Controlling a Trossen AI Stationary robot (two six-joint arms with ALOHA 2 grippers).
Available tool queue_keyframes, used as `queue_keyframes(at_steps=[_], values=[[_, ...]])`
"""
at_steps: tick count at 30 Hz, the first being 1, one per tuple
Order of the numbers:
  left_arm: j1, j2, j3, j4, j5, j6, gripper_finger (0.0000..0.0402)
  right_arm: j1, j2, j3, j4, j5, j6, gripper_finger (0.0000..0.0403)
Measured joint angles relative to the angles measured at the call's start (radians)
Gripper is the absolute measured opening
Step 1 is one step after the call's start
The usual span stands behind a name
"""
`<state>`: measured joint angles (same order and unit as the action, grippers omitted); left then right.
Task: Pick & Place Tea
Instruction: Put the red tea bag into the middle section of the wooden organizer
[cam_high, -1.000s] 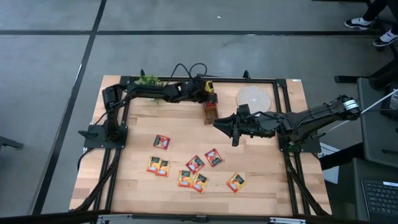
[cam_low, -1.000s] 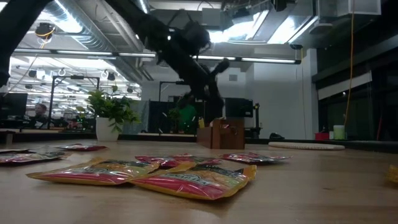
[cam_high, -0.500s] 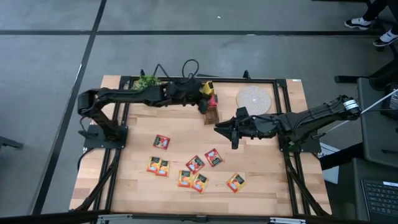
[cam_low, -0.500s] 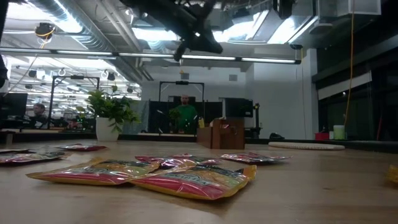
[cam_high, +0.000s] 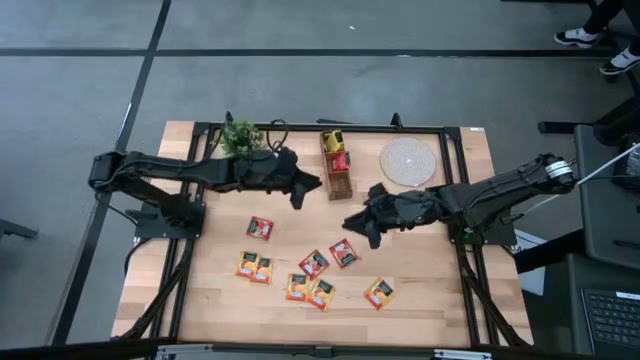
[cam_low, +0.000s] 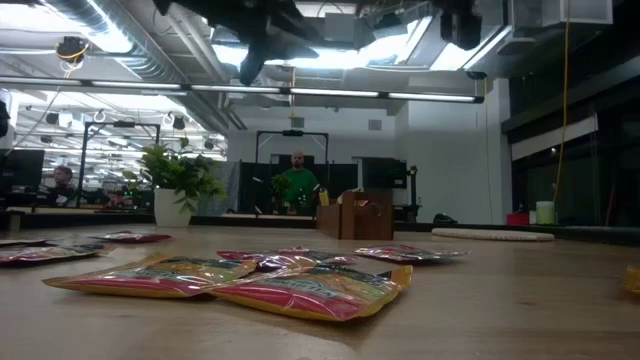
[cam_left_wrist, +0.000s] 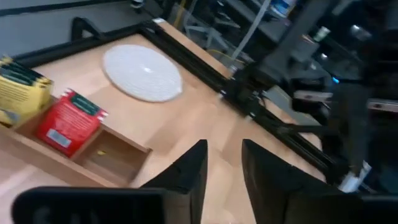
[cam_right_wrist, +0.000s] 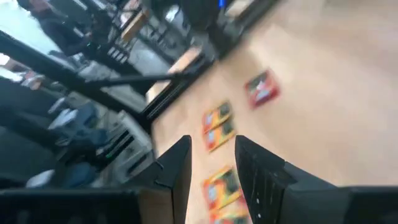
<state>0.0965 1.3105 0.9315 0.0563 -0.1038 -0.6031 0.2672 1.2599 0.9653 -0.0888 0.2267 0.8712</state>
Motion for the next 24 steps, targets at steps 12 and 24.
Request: queue_keyframes(at_steps=[12,24], values=[[-0.127,-0.012,-0.009,-0.097,0.017,0.064,0.0133,0.103,0.183,-0.001,-0.016,-0.146,0.219,0.008],[-0.197,0.023,-0.009,-0.16,0.019,0.11,0.0132,0.15,0.279,-0.001,-0.085,-0.153,0.246,0.0004]])
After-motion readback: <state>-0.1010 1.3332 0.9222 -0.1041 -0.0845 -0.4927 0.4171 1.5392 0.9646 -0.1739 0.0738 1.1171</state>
